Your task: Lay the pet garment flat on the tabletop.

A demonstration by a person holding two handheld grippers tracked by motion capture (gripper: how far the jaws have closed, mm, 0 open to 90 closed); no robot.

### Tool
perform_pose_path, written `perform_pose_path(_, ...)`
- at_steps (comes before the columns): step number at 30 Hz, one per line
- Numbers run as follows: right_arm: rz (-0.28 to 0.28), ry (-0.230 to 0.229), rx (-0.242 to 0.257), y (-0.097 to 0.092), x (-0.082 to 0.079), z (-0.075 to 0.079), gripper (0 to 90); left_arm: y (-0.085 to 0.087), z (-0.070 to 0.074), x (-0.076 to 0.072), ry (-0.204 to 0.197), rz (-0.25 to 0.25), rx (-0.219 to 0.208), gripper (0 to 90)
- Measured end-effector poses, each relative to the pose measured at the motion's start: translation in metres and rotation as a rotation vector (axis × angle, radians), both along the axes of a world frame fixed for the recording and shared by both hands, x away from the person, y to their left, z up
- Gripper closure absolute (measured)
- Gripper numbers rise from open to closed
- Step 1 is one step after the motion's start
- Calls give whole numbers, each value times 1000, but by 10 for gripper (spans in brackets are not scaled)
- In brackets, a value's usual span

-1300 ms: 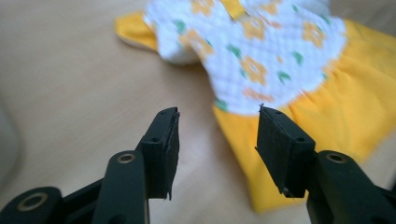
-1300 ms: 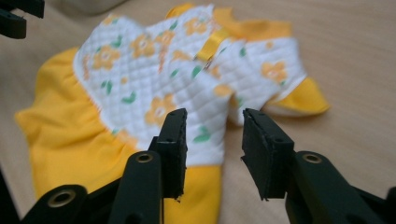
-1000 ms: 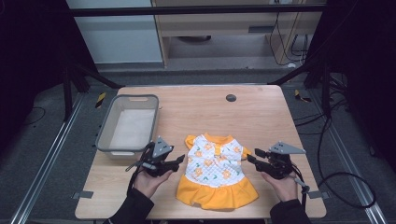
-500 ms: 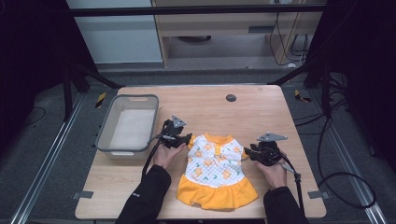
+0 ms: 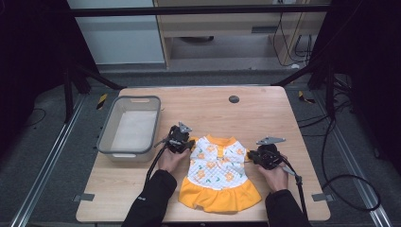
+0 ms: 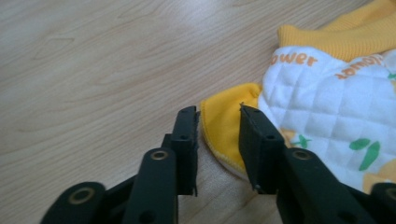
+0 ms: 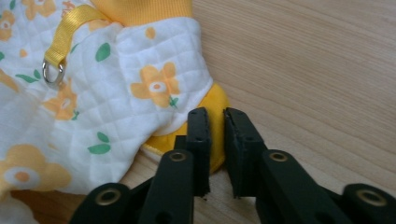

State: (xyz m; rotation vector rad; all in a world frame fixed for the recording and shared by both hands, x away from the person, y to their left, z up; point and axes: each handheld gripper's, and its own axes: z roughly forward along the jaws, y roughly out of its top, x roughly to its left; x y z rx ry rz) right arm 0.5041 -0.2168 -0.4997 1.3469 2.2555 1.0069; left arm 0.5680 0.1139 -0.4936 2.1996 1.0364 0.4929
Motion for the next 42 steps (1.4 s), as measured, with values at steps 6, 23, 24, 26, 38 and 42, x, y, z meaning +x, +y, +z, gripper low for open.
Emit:
perform_pose_path(6, 3, -10, -9, 4, 1, 3, 877, -4, 0, -3, 6, -6, 2, 857)
perform_pose_path(23, 19, -210, 55, 29, 34, 53, 873, 26, 54, -17, -228, 135, -95, 900)
perform_pose_path(24, 3, -240, 47, 33, 43, 57, 873, 26, 56, -12, -233, 160, -88, 899)
perform_pose_path(26, -14, -257, 37, 35, 47, 57, 872, 25, 55, -7, -227, 183, -76, 898)
perform_pose_path(38, -31, -255, -33, 40, 51, 55, 721, 28, 50, -1, -121, 188, -113, 666)
perform_pose_path(42, 31, -257, 17, 38, 27, 64, 798, 14, 54, -7, -111, 89, -150, 636)
